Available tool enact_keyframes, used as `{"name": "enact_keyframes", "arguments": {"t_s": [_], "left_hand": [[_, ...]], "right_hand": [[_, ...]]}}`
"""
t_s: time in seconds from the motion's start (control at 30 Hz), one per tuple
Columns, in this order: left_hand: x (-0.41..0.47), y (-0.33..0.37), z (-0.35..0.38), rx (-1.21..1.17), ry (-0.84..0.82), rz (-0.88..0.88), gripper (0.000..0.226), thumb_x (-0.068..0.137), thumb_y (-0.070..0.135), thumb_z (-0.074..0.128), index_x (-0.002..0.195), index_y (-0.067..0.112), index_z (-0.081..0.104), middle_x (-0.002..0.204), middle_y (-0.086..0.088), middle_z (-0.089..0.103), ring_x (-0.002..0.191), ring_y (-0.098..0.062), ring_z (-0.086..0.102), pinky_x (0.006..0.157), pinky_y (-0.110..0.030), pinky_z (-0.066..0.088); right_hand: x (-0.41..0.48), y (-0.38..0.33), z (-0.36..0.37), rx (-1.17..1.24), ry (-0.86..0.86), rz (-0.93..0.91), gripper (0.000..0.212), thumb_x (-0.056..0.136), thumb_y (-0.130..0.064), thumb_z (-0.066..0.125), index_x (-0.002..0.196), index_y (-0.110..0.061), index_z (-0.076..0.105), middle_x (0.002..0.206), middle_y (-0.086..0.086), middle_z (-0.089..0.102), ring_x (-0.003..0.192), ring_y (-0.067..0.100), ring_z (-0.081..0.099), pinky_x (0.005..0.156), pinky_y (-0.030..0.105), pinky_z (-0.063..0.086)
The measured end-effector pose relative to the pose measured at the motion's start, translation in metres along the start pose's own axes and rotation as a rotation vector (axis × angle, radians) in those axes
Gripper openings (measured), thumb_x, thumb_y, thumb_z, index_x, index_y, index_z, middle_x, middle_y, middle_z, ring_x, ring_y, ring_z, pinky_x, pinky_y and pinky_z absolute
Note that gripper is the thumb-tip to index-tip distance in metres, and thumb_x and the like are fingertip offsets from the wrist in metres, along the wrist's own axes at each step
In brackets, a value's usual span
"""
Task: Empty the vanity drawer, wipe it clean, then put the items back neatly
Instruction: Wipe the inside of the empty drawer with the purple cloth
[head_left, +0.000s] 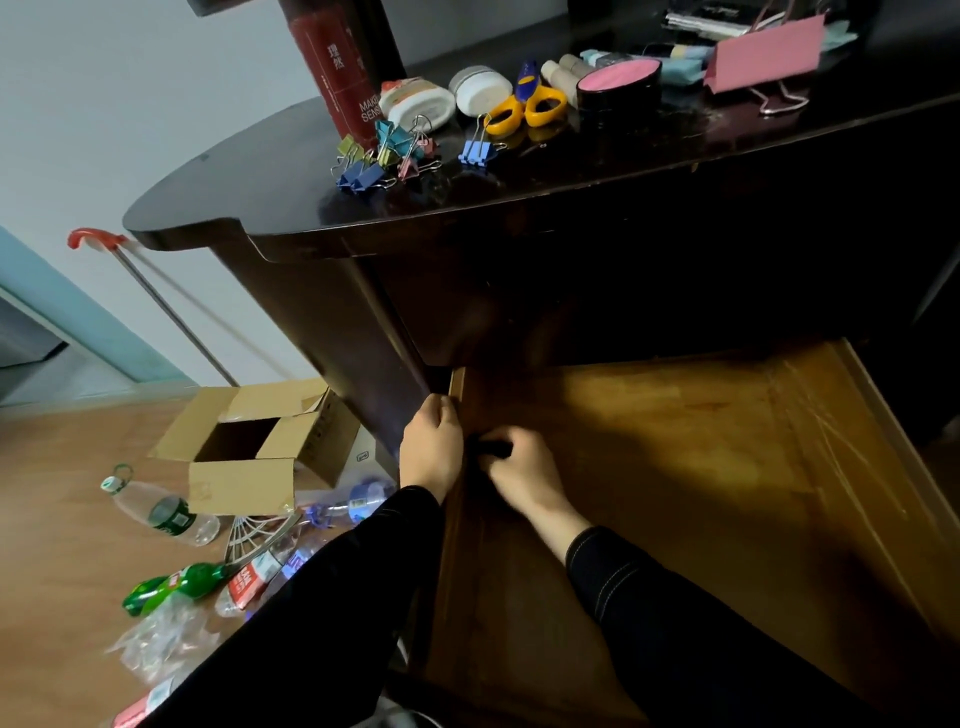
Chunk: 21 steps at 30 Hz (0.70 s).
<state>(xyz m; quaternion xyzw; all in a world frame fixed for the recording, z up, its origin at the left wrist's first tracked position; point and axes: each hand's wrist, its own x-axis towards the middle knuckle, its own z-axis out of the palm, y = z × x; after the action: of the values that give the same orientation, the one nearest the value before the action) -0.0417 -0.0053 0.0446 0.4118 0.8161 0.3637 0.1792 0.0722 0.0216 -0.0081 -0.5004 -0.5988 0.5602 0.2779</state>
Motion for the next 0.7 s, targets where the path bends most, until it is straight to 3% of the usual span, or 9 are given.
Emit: {"name": "enact_keyframes", "arguments": {"t_s": [0.13,0.23,0.43,0.57,0.63,0.7], "left_hand": [[-0.021,-0.013,-0.003,0.014,-0.036,0.070,0.027,0.106,0.033,0.036,0.089,0.018,0.051,0.085,-0.001,0.062,0.084,-0.021,0.059,0.076,-0.037,0.042],[-0.043,-0.034,-0.009,0.000,-0.035,0.088,0.027,0.106,0.035,0.036,0.087,0.025,0.050,0.083,0.005,0.060,0.079,-0.001,0.055,0.073,-0.029,0.041],[-0.052,-0.031,-0.009,0.059,0.008,-0.004,0.028,0.104,0.042,0.034,0.080,0.039,0.049,0.081,0.022,0.053,0.073,0.012,0.051,0.067,-0.010,0.031],[-0.053,-0.033,-0.009,0.066,0.006,0.001,0.028,0.101,0.047,0.031,0.084,0.033,0.048,0.083,0.018,0.056,0.078,0.006,0.052,0.070,-0.025,0.036],[-0.053,-0.033,-0.009,0.057,0.003,-0.017,0.023,0.103,0.046,0.032,0.092,0.036,0.049,0.086,0.020,0.053,0.077,0.007,0.048,0.078,-0.026,0.033],[-0.052,-0.034,-0.008,0.053,0.016,-0.023,0.032,0.104,0.046,0.032,0.106,0.025,0.057,0.097,0.013,0.052,0.082,-0.003,0.049,0.084,-0.026,0.032]], "right_hand": [[-0.003,0.002,-0.006,0.017,-0.046,-0.113,0.018,0.093,-0.020,0.066,0.107,-0.031,0.071,0.107,-0.011,0.071,0.099,0.012,0.067,0.086,0.035,0.058],[-0.005,0.006,-0.007,-0.020,-0.079,-0.067,0.016,0.095,-0.016,0.065,0.106,-0.025,0.071,0.110,-0.003,0.072,0.102,0.020,0.067,0.091,0.040,0.057],[-0.011,-0.021,-0.008,0.168,0.019,-0.252,0.016,0.093,-0.019,0.069,0.101,-0.033,0.070,0.098,-0.019,0.068,0.097,0.006,0.066,0.081,0.023,0.058],[-0.016,-0.007,-0.008,0.067,-0.011,-0.268,0.018,0.095,-0.015,0.066,0.111,-0.021,0.072,0.110,-0.006,0.070,0.105,0.012,0.065,0.091,0.030,0.056],[-0.013,-0.002,-0.012,-0.030,-0.087,-0.196,0.021,0.095,-0.012,0.066,0.114,-0.018,0.072,0.114,-0.001,0.071,0.108,0.018,0.065,0.096,0.037,0.055],[-0.010,-0.005,-0.016,-0.048,-0.102,-0.194,0.020,0.094,-0.013,0.067,0.112,-0.020,0.073,0.110,-0.005,0.071,0.105,0.016,0.065,0.094,0.035,0.056]]}}
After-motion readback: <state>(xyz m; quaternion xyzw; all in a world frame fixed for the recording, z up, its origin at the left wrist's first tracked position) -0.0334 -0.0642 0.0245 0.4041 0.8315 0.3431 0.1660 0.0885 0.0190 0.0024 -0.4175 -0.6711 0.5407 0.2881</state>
